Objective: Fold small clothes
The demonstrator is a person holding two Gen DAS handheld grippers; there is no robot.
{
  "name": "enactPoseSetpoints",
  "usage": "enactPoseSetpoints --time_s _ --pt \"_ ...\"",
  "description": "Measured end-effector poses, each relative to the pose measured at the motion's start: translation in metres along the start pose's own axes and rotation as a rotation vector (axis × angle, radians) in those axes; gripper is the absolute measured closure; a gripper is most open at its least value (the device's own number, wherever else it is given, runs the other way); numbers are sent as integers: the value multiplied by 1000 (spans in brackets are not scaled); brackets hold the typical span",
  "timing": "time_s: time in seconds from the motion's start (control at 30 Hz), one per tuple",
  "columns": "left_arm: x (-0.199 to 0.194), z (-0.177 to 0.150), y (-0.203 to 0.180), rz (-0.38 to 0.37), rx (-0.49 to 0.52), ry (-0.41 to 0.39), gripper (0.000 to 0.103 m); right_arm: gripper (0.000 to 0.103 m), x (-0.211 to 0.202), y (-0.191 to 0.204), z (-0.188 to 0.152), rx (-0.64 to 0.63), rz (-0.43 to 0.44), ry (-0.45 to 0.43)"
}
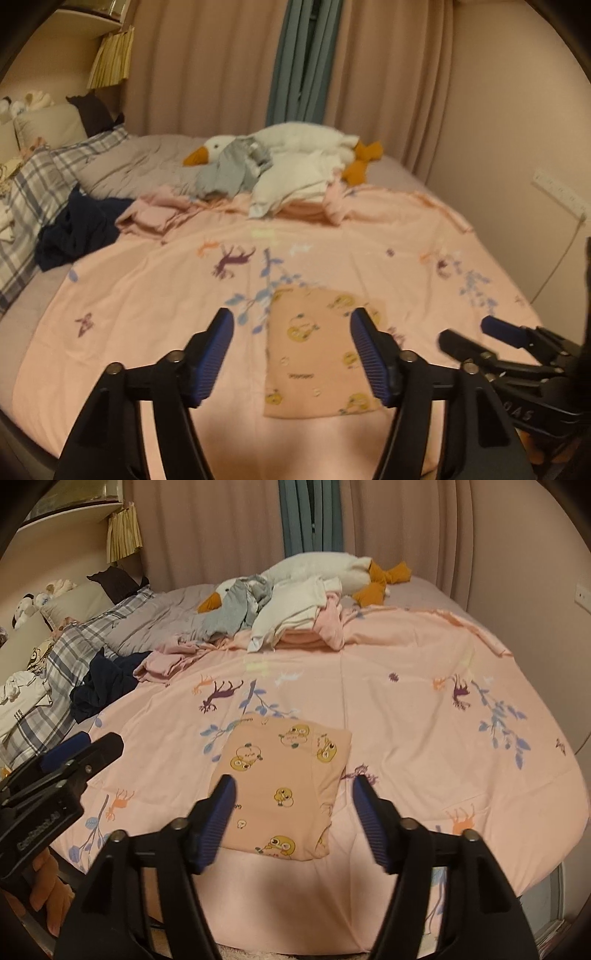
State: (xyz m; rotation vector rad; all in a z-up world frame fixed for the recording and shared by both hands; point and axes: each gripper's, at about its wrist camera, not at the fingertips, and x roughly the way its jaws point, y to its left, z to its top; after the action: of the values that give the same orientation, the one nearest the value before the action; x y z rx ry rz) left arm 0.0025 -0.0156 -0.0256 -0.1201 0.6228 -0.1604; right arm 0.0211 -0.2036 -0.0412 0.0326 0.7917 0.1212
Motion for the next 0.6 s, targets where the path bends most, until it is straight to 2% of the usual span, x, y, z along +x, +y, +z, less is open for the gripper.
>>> enactPoseSetpoints --time_s 0.03,0.17,0.2,0.4,0.6 --pt "-3 1 1 -12 -11 -4 26 20 -3 0 1 -1 -1 -10" --pt "-9 4 3 16 -27 -27 15 9 -13 0 4 -3 -19 -52" --pt "-9 4 4 20 -33 -28 2 5 -14 0 5 -4 -22 -57" --pt "-22 7 6 1 -55 -64 0 2 -22 0 6 1 -66 -70" --pt "-23 6 -4 40 7 -66 0 0 -29 3 6 -5 -87 -85"
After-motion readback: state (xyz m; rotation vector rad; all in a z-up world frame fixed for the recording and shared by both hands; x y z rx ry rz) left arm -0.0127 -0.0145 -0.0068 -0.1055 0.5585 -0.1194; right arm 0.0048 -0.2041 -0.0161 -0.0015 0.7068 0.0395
